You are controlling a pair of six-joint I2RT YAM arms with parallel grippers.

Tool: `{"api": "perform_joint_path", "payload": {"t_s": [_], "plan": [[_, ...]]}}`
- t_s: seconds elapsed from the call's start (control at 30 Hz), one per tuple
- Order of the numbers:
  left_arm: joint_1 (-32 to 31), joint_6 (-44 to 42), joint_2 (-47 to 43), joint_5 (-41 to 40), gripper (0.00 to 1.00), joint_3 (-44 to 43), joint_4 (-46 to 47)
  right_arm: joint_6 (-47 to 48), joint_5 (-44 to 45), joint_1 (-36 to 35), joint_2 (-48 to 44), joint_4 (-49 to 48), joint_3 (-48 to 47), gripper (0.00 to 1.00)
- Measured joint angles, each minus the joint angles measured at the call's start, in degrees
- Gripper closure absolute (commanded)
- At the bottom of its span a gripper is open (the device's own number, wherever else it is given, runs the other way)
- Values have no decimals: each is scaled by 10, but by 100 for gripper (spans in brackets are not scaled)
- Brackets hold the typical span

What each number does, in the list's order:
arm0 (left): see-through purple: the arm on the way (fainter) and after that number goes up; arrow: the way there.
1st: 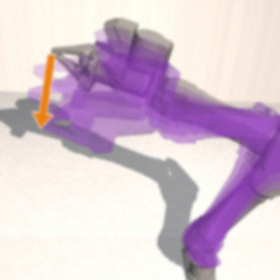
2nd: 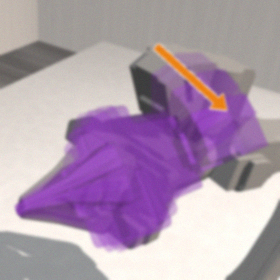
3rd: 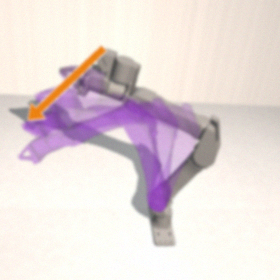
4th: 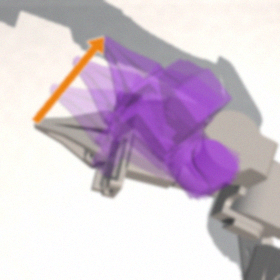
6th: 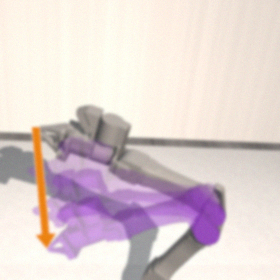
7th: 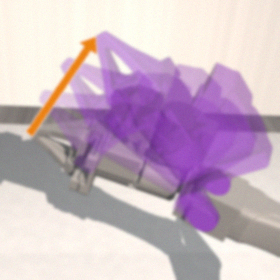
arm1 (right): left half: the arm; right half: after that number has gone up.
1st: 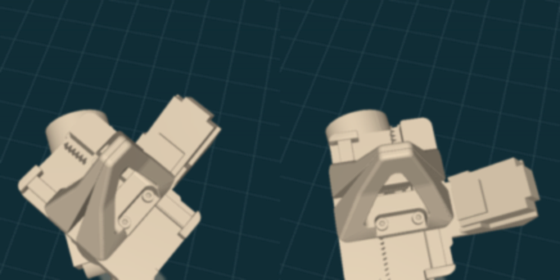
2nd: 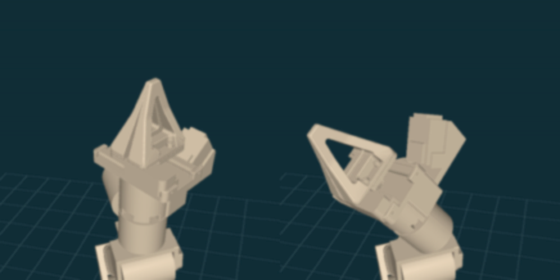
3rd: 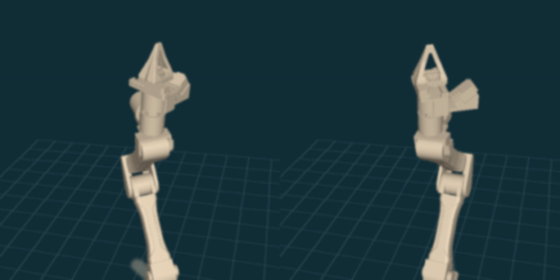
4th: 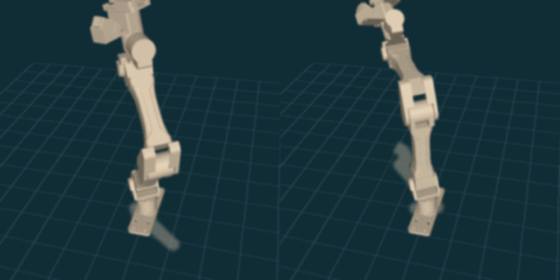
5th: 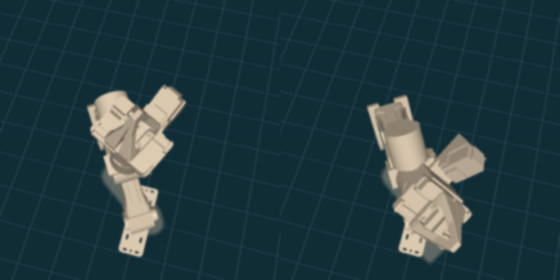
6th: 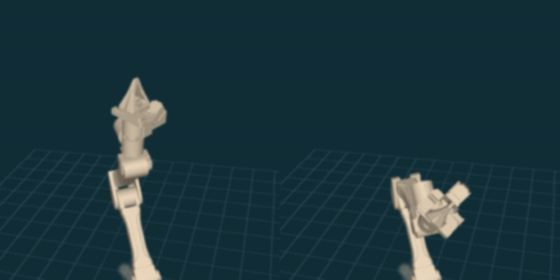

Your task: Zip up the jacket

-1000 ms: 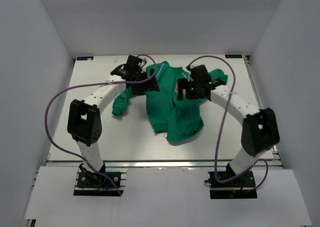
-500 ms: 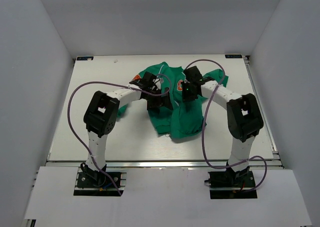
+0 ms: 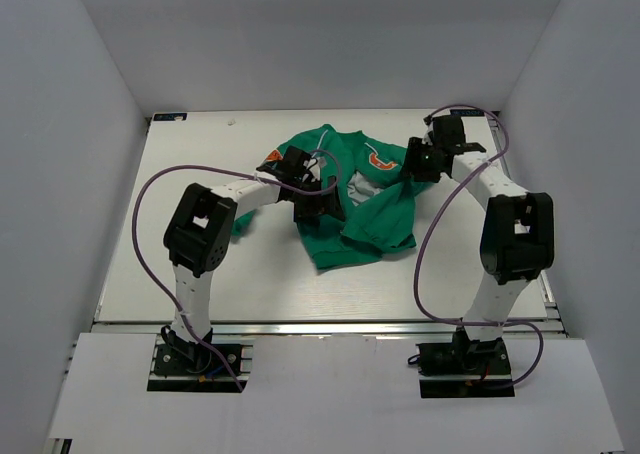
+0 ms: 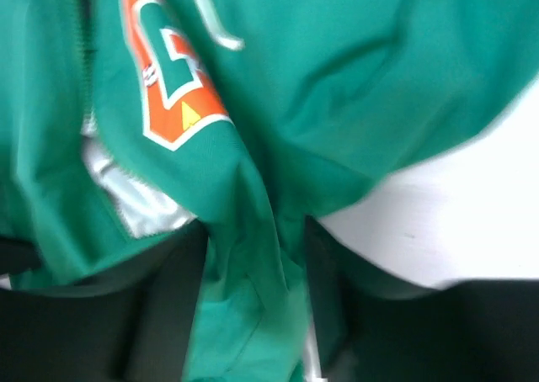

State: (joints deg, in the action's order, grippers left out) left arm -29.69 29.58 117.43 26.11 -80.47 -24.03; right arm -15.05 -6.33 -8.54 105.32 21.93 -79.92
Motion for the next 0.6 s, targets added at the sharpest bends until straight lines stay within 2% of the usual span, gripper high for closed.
{"api": "perform_joint_path", "payload": {"t_s": [0.07, 0.17, 0.27, 0.4, 0.43, 0.47, 0.6], "plan": [[3, 0, 0, -4, 2, -4, -8, 10, -23, -5, -2, -4, 4, 30], [14, 0, 0, -10, 2, -12, -33, 23, -50, -15, -37, -24, 53, 27], [35, 0, 0, -20, 2, -20, -59, 40, -51, -41, -120, -31, 132, 26], [56, -9, 0, -57, 2, -39, -97, 83, -17, -148, -231, -24, 197, 26], [58, -13, 0, -68, 2, -44, -106, 92, -18, -176, -244, -24, 202, 19], [59, -16, 0, -74, 2, -48, -113, 99, -25, -207, -254, -26, 209, 17], [63, -28, 0, -97, 2, -61, -132, 126, -43, -277, -261, -29, 252, 17]]}}
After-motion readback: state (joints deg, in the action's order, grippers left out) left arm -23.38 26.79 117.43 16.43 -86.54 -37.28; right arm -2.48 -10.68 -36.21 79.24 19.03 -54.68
